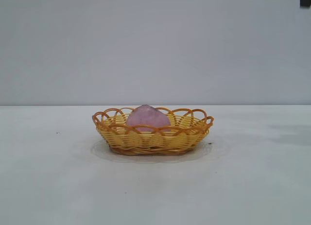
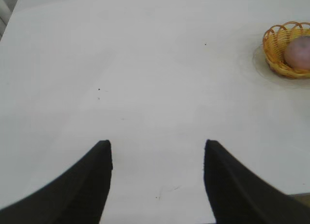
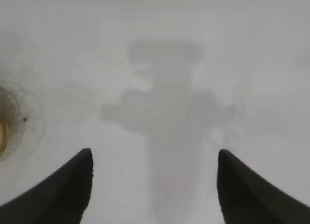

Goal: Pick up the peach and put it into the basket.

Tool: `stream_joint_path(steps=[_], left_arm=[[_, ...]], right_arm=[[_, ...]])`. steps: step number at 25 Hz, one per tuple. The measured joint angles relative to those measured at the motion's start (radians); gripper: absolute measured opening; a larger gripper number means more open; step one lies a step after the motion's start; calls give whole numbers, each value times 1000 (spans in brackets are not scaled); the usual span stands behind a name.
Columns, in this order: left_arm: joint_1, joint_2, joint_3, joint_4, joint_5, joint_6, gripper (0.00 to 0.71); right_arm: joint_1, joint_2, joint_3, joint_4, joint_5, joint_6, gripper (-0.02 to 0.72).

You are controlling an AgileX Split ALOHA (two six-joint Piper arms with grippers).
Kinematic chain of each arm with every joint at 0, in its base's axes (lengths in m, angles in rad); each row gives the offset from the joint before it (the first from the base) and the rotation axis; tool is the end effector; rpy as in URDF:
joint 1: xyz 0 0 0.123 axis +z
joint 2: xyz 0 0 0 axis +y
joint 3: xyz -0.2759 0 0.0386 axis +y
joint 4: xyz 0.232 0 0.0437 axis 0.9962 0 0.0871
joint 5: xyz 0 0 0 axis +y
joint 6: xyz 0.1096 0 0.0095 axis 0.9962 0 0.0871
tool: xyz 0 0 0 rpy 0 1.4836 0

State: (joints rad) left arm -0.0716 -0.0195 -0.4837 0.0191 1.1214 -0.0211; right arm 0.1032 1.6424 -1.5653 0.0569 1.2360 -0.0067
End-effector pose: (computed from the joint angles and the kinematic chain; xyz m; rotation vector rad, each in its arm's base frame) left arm 0.0005 0.0019 0.2506 0.0514 2.1012 -0.0327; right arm 0.3277 0.0399 0.3177 -0.1406 2.7946 0.1032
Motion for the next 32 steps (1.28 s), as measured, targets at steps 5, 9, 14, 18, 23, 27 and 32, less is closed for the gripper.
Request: stream_joint_path(steps=[5, 9, 14, 18, 23, 27, 32], left_arm=[[0, 0, 0, 0, 0, 0, 366], [0, 0, 0, 0, 0, 0, 366], [0, 0, 0, 0, 0, 0, 366], [0, 0, 0, 0, 0, 0, 366], [0, 0, 0, 0, 0, 0, 366], [0, 0, 0, 0, 0, 0, 366], [0, 0, 0, 0, 0, 0, 366]], right_arm=[[0, -156, 0, -2, 11, 17, 465], [0, -297, 35, -4, 14, 17, 465], [0, -495, 245, -30, 21, 17, 465], [0, -684, 435, -47, 23, 17, 465], [0, -963, 626, -49, 26, 17, 465], [0, -1189, 755, -49, 34, 17, 465], [0, -1445, 860, -49, 42, -1, 465]])
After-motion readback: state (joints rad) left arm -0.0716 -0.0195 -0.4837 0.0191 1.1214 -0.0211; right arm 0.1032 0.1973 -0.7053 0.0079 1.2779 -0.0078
